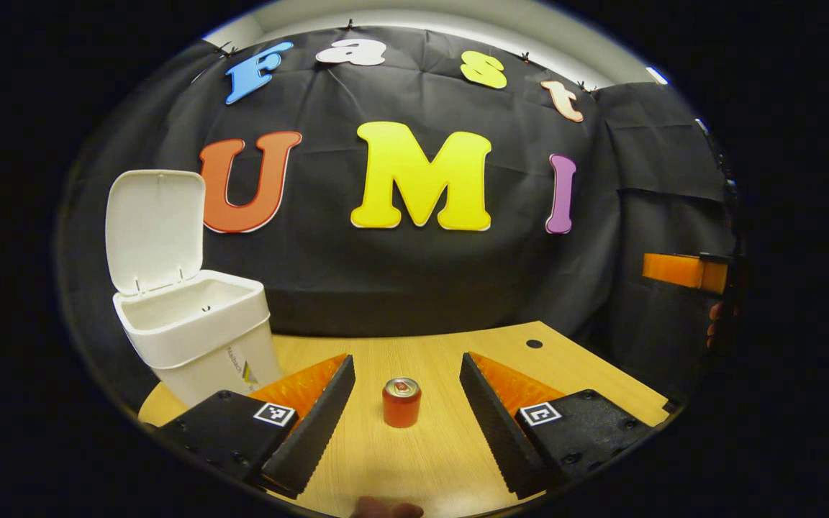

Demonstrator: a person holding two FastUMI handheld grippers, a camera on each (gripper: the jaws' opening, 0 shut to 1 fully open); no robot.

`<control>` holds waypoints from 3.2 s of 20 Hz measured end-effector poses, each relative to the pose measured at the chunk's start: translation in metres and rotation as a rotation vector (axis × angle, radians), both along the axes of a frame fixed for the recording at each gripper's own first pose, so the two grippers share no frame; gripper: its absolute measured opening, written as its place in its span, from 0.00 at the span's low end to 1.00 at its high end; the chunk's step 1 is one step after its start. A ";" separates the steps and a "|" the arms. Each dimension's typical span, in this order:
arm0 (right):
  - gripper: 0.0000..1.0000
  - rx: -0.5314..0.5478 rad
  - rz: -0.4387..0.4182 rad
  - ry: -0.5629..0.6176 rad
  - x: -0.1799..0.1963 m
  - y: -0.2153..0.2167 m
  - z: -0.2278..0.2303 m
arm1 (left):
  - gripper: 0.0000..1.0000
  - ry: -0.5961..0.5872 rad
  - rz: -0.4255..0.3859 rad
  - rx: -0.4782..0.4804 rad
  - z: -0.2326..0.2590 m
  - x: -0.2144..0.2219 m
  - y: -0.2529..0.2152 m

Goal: Press the lid of the desktop garbage bin to open it, pick up the crumpled paper on the desktop and throw it into the bin, then pick up the pop can on the desktop and drop it into the bin, and finally close the garbage bin lid.

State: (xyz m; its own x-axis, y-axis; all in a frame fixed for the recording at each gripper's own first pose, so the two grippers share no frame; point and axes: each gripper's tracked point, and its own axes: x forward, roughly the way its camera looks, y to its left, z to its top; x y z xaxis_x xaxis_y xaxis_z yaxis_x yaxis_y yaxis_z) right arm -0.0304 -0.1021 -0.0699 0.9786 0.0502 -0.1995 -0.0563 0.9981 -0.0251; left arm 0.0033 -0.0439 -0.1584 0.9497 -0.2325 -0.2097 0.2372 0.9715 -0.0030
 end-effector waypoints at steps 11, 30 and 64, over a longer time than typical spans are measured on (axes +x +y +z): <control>0.84 -0.114 -0.043 0.153 -0.027 -0.037 -0.045 | 0.98 0.158 0.061 0.036 -0.134 0.066 -0.006; 0.84 -0.134 -0.060 0.322 -0.019 -0.042 -0.094 | 0.97 0.282 0.021 0.056 -0.221 0.122 -0.020; 0.84 0.028 0.176 0.168 -0.015 0.069 -0.052 | 0.86 -0.026 0.348 0.052 0.094 0.105 0.153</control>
